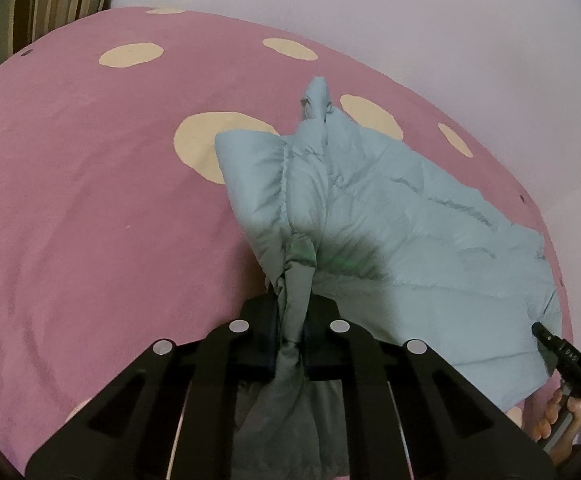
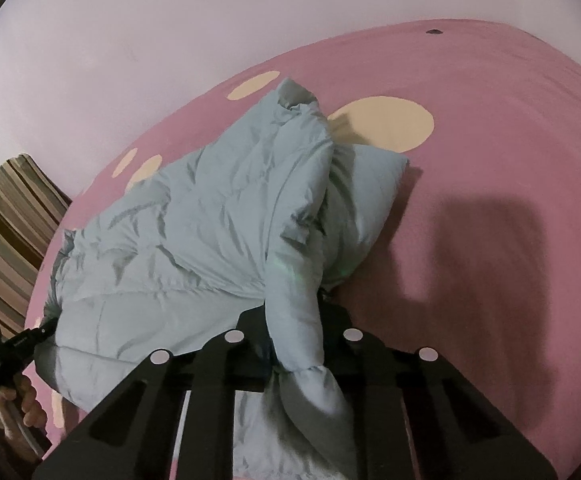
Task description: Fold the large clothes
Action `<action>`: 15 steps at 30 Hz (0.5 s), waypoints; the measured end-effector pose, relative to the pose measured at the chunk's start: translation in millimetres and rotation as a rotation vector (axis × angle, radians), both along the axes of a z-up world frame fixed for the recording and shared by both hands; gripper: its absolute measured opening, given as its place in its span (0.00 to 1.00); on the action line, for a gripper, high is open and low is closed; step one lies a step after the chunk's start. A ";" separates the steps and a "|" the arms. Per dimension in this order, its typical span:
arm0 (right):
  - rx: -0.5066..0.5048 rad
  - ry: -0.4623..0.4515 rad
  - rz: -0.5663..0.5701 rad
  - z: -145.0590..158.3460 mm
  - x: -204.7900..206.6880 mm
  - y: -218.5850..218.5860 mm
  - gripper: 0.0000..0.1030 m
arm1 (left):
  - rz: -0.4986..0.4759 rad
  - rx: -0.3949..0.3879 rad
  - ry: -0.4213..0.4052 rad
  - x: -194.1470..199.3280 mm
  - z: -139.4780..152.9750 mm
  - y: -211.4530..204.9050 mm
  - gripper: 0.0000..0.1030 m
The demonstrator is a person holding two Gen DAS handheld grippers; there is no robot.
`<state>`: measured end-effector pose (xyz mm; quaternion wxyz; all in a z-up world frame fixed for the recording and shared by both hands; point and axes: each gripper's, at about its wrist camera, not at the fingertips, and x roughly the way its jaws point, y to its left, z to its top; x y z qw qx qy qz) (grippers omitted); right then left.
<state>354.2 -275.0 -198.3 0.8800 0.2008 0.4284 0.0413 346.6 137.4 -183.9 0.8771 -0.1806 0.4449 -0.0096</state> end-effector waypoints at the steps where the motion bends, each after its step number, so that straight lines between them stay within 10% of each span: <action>1: 0.003 0.001 0.003 2.1 -1.9 -0.5 0.13 | 0.001 -0.002 -0.002 -3.1 1.7 1.1 0.08; 15: 0.054 0.026 0.041 3.6 -98.8 6.6 0.13 | 0.004 -0.017 0.024 -107.5 7.4 21.3 0.08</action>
